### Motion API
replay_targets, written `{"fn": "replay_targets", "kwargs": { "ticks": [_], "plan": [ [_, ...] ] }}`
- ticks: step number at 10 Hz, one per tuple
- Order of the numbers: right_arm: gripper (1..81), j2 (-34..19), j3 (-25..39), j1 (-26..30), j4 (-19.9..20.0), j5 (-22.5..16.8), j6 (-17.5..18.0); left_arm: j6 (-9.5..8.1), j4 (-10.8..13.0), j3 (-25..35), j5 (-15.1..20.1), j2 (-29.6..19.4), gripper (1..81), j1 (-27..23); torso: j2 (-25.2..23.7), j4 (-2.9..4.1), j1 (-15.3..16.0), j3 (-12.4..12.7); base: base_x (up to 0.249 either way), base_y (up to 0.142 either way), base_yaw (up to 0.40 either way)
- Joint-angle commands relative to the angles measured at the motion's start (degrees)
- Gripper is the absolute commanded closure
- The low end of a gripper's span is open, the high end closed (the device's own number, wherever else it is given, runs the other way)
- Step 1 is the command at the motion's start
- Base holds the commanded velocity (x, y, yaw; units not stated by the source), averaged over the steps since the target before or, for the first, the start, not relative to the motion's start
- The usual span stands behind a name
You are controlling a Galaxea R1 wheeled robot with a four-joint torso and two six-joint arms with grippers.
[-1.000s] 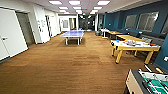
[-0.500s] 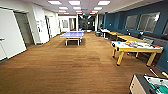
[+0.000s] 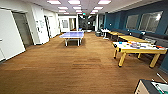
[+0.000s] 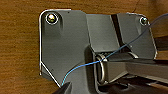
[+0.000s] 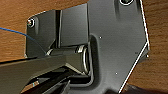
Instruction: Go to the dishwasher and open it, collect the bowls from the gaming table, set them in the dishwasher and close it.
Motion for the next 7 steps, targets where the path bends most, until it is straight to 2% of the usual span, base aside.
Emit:
{"fn": "replay_targets", "kwargs": {
  "ticks": [1,7],
  "plan": [
    [1.0,0.08,0.12,2.55,-0.14,-3.41,-0.17,0.21,-0.46,0.21,3.05,-0.19,1.0,-2.31,0.00,0.00,0.00,0.00,0.223,0.000,0.000],
    [1.0,-0.09,0.12,2.38,0.21,-3.33,0.00,0.30,-0.46,0.21,3.05,-0.19,1.0,-2.39,0.00,0.00,0.02,0.00,0.230,0.000,0.000]
  ]
}}
